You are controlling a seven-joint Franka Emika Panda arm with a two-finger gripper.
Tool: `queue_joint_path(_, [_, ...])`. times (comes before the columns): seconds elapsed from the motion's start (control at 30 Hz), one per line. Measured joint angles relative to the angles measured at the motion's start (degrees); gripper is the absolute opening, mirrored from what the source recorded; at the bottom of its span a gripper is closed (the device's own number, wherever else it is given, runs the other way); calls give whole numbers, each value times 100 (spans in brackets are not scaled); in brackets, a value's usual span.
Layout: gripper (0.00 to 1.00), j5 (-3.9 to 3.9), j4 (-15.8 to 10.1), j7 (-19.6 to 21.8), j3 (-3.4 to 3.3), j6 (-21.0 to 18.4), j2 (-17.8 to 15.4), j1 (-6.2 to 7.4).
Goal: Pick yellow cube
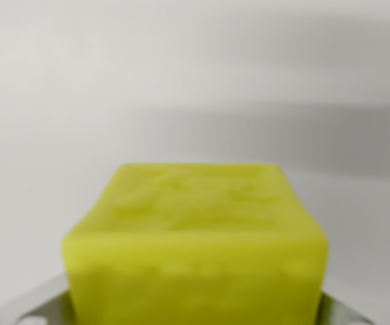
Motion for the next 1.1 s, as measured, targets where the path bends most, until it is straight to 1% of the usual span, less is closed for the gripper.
queue_joint_path(1.1, [0,-28,283,23,0,-939,-655,0])
